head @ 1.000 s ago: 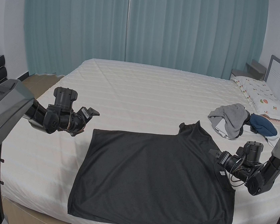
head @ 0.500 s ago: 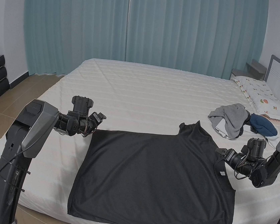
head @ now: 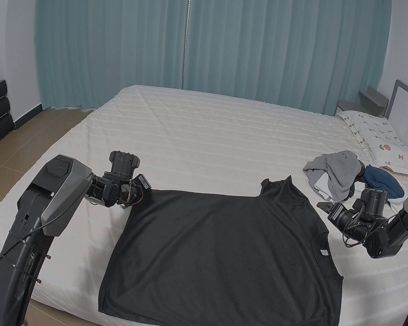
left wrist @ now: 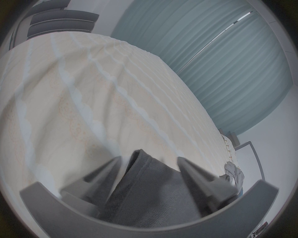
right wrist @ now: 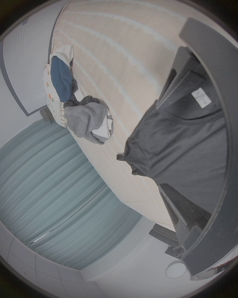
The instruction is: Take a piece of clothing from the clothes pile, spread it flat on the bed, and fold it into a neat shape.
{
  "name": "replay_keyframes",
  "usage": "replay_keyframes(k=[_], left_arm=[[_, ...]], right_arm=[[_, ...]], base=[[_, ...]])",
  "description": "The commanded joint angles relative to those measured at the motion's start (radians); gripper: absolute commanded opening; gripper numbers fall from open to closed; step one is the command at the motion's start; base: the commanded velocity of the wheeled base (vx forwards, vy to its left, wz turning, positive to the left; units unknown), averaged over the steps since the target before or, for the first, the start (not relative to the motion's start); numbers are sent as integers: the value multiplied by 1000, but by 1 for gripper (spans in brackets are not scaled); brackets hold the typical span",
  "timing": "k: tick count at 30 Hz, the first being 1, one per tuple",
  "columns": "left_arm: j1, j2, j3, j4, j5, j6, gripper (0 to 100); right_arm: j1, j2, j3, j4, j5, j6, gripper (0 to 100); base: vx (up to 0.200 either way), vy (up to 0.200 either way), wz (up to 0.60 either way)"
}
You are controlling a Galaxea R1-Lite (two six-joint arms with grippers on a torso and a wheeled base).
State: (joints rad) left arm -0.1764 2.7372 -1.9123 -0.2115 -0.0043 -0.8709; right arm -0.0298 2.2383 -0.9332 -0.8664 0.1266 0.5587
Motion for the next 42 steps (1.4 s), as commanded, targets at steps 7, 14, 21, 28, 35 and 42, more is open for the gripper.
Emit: replay_keyframes(k=[7, 14, 21, 28, 35, 42], left_arm=[[11, -10, 15, -112, 43, -86, 0], [15, -10, 18, -109, 43, -91, 0], [14, -10, 22, -108, 43, -92, 0], [12, -8, 24, -103, 43, -92, 0], [11, -8, 24, -103, 43, -92, 0], [11, -7, 24, -103, 41, -92, 0]], right_arm=[[4, 228, -371, 198, 2, -20, 100], [4, 353, -562, 288, -2, -22, 100], [-15, 440, -720, 329, -8, -19, 100], [-21, 469, -782, 333, -10, -19, 100], [-35, 485, -794, 333, -13, -16, 100], [-30, 503, -812, 334, -13, -19, 0]], base=[[0, 0, 0], [0, 0, 0], [0, 0, 0], [0, 0, 0], [0, 0, 0], [0, 0, 0]])
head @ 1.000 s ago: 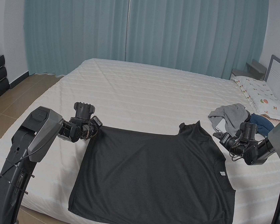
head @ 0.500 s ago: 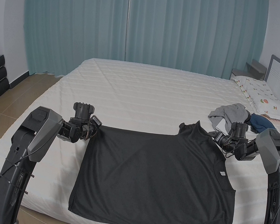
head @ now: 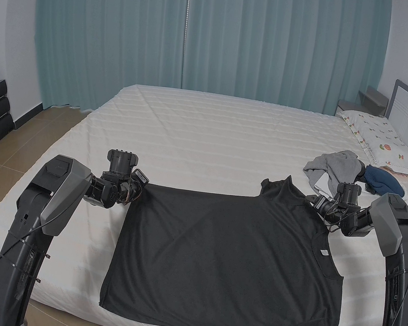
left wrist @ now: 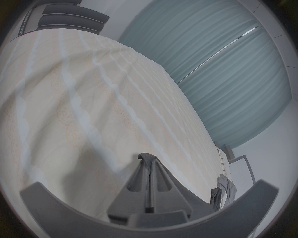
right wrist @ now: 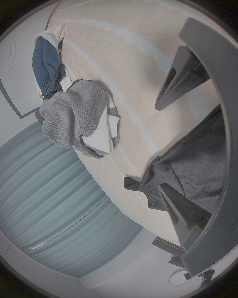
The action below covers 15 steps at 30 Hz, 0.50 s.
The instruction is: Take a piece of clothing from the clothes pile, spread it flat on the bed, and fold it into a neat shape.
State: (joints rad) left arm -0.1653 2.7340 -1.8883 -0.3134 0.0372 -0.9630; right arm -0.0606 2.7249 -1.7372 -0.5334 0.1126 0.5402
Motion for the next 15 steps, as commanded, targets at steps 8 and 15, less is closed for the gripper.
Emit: replay_keyframes(k=[8, 15], left_arm=[[0, -2, -2, -1, 0, 0, 0], [0, 3, -8, -3, 0, 1, 0]], right_arm=[[-2, 24, -27, 39, 1, 4, 0], [-11, 18, -53, 30, -11, 6, 0]], base=[[0, 0, 0], [0, 0, 0]])
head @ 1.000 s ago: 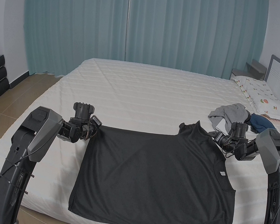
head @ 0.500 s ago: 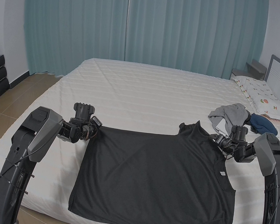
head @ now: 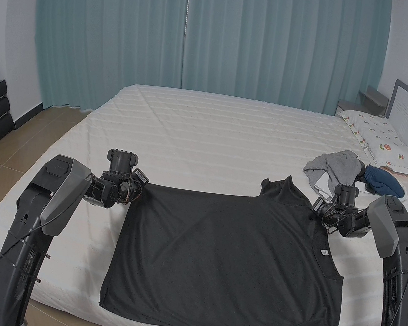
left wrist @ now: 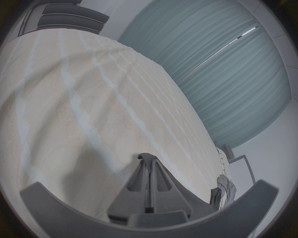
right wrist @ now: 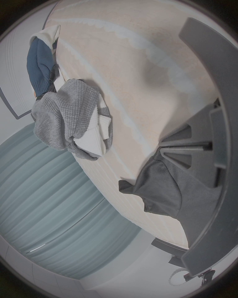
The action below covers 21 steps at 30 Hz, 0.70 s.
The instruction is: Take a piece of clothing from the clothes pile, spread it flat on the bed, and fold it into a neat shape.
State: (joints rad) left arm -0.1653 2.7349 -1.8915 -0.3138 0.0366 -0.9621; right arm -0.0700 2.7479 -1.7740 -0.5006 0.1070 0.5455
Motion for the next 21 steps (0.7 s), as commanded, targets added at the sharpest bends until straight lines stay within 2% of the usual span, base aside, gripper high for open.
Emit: replay_keyframes(k=[1, 6, 7, 15, 21], left_arm=[[0, 3, -9, -2, 0, 0, 0], [1, 6, -17, -11, 0, 2, 0], [3, 8, -26, -11, 0, 2, 0], [7, 22, -54, -10, 0, 2, 0], [7, 25, -57, -14, -1, 3, 0]], right_arm=[[-4, -4, -27, -4, -10, 2, 0], [-2, 1, -62, -7, -32, 16, 0], [-2, 1, -82, -7, -44, 40, 0], [-4, 21, -156, -6, -99, 47, 0], [-2, 50, -168, -7, -107, 47, 0]], base=[[0, 0, 0], [0, 0, 0], [0, 0, 0], [0, 0, 0], [0, 0, 0]])
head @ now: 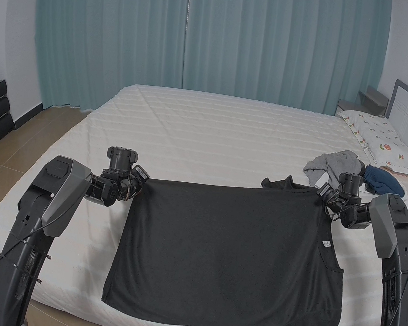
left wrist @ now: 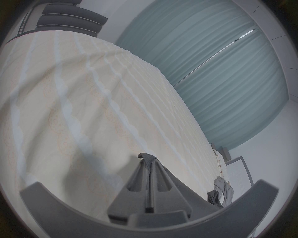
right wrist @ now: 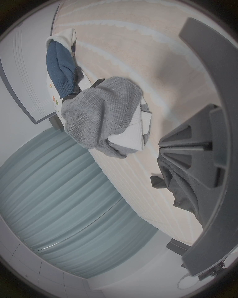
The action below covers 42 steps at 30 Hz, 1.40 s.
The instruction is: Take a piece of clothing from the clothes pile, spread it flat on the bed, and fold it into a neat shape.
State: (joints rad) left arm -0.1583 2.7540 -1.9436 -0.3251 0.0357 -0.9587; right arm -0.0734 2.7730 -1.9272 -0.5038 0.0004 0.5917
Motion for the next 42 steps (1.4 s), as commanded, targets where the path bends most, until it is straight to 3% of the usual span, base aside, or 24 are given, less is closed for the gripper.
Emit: replay_keyframes(k=[1, 6, 22, 23, 24, 30, 35, 42], left_arm=[[0, 6, -6, -3, 0, 0, 0], [3, 33, -56, 9, 1, -2, 0], [2, 33, -56, 26, 1, -3, 0], [0, 33, -56, 32, 1, -3, 100], [0, 33, -56, 37, 1, -3, 100], [2, 33, -52, 40, 1, -5, 100], [8, -4, 3, 38, 4, -34, 100], [23, -246, 259, 8, -7, -132, 100]], right_arm=[[1, 27, -16, -4, 0, 0, 0], [3, 50, -73, -4, -42, 30, 0], [27, 66, -73, -5, -48, 31, 0], [27, 66, -73, -4, -48, 31, 0], [27, 68, -73, -7, -48, 31, 100], [23, 53, -67, -5, -54, 33, 100], [14, -87, 126, -13, -48, 36, 100], [-8, -389, 545, -19, -25, 39, 100]], base=[[0, 0, 0], [0, 0, 0], [0, 0, 0], [0, 0, 0], [0, 0, 0], [0, 0, 0], [0, 0, 0], [0, 0, 0]])
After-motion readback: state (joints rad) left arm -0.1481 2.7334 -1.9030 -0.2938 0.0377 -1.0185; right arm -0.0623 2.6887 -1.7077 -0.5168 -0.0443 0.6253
